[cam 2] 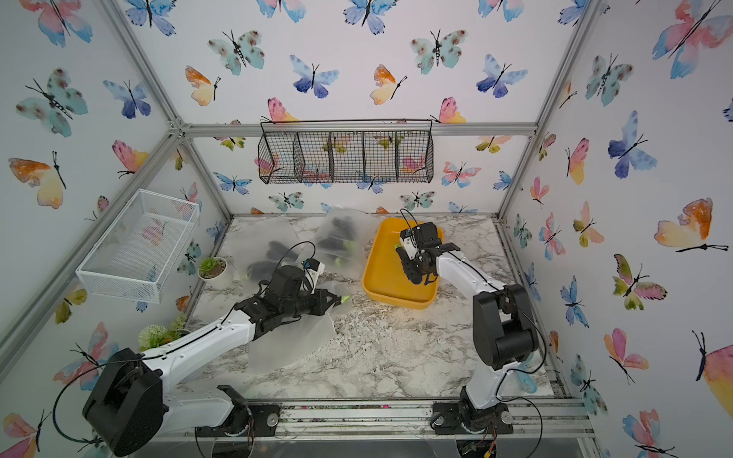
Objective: Place the eggplant in a zip-top bag and seal the zipper
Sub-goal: Pick up the eggplant from the basket, then place the eggplant in the zipper food storage bag.
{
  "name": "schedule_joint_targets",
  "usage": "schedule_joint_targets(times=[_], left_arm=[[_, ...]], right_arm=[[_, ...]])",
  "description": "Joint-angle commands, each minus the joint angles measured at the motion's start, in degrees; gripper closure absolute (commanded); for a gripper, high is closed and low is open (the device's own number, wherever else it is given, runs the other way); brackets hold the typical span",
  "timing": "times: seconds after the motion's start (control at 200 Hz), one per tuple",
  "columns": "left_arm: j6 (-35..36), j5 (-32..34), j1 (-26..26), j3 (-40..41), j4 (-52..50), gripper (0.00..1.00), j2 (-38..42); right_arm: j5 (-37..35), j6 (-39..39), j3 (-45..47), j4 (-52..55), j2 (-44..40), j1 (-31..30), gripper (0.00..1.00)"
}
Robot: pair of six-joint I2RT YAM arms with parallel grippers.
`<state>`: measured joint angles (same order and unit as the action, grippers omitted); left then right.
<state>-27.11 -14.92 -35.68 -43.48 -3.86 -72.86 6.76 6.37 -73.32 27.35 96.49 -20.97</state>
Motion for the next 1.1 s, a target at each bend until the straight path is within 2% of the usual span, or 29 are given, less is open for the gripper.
schedule_joint_targets(times=[0.0,0.15,0.21,0.33,0.526,0.601,0.716,0.841,1.096], left_arm=[[1.51,-0.29,-0.28,0.27,0.96,1.00,1.37],[2.95,0.08,-1.46,-0.46,0.70,1.00,1.31],[3.37,1.20,-2.66,-0.25,0.69,1.00,1.69],[2.90,2.30,-4.52,1.08,1.46,1.00,3.34],[0.50,6.23,-5.54,3.51,0.99,1.00,6.63],[1.20,4.94,-6.30,4.20,1.61,1.00,7.63],[6.98,4.66,-11.44,3.50,2.25,1.00,8.55],[11.60,4.66,-14.71,1.65,-3.18,1.00,6.61],[8.28,5.05,-14.95,2.49,0.45,1.00,4.94]], right_arm=[[13.92,-1.57,3.60,0.45,-7.51,-5.16,0.67],[24.58,-3.04,14.14,-2.27,-13.77,-15.18,0.67],[25.11,-4.45,16.60,-2.72,-13.75,-17.41,0.67],[24.44,-5.73,18.02,-1.68,-11.85,-17.88,0.69],[23.95,-4.75,16.68,1.15,-10.09,-17.89,0.69],[25.12,-3.64,16.34,2.36,-9.63,-17.92,0.69],[25.66,-2.96,13.46,4.98,-6.73,-18.22,0.70],[27.97,-3.67,9.64,6.48,-3.69,-19.69,0.69],[28.32,-6.33,1.83,11.39,1.89,-19.90,0.55]])
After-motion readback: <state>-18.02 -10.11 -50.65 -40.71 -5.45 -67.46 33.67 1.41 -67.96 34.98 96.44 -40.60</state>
